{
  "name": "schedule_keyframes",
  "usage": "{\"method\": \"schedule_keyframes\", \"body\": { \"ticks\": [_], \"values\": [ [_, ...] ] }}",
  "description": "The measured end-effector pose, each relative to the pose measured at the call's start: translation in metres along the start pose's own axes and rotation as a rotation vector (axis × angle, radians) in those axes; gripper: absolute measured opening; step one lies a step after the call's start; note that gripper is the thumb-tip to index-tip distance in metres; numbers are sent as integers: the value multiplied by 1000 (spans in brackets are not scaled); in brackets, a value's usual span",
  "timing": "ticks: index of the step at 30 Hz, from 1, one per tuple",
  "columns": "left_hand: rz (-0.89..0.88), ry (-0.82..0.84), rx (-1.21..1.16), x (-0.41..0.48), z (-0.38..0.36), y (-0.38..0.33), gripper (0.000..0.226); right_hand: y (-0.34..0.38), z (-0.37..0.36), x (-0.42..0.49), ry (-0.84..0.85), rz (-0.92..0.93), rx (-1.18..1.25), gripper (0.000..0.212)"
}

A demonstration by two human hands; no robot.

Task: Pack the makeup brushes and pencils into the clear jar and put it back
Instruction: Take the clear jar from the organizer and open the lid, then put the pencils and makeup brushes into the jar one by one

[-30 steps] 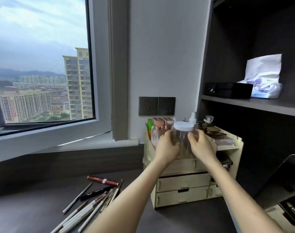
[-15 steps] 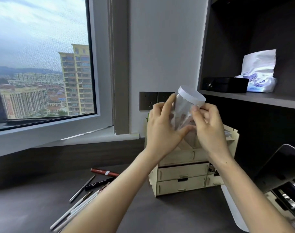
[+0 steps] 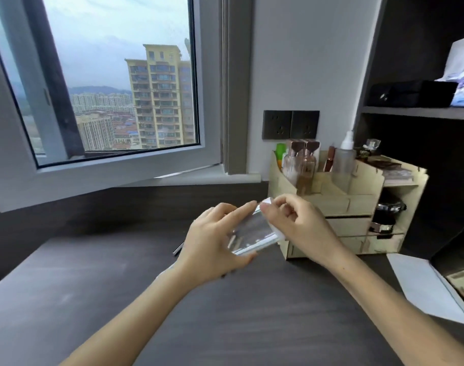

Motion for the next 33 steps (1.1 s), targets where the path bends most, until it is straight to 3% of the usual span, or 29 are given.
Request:
{"method": "schedule_keyframes", "body": {
  "ticks": [3, 6, 10, 13, 16, 18, 21, 24, 27, 30, 33],
  "values": [
    [247, 217, -254, -29, 3, 23, 81, 9, -33, -18, 312, 93, 68, 42],
    [230, 217, -203, -41, 16, 36, 83, 15, -48, -28, 555, 70, 16, 63],
    [147, 280, -37, -48, 25, 41, 86, 21, -59, -25, 518, 174, -264, 66],
    [194, 283, -89, -54, 31, 50, 82, 30, -61, -28, 564, 174, -48, 50],
    [401, 149, -297, -60, 45, 77, 77, 10, -42, -19, 373, -10, 313, 48],
    [572, 6, -459, -69, 55, 100, 74, -31, -38, -21, 243, -155, 360, 47],
    [718, -247, -528, -82, 67, 128, 66, -101, -55, -42, 179, -334, 242, 37],
    [777, -397, -533, -92, 66, 145, 62, -146, -68, -65, 133, -422, 89, 31],
    [790, -460, -516, -100, 62, 156, 67, -163, -71, -76, 218, -360, -284, 30],
    [758, -481, -429, -103, 65, 157, 70, -156, -78, -70, 327, -277, -421, 32],
    [724, -500, -309, -108, 72, 153, 75, -135, -86, -38, 164, -207, -428, 30]
  ]
}}
Point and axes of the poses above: each hand's wrist, its own x-axis towards the middle knuckle, its own z-axis out of the back of the hand, y = z × x, the point moved 8 cm from there along x, towards the middle knuckle, and after that the axes turned 10 degrees about -y, right-handed, at the moved point
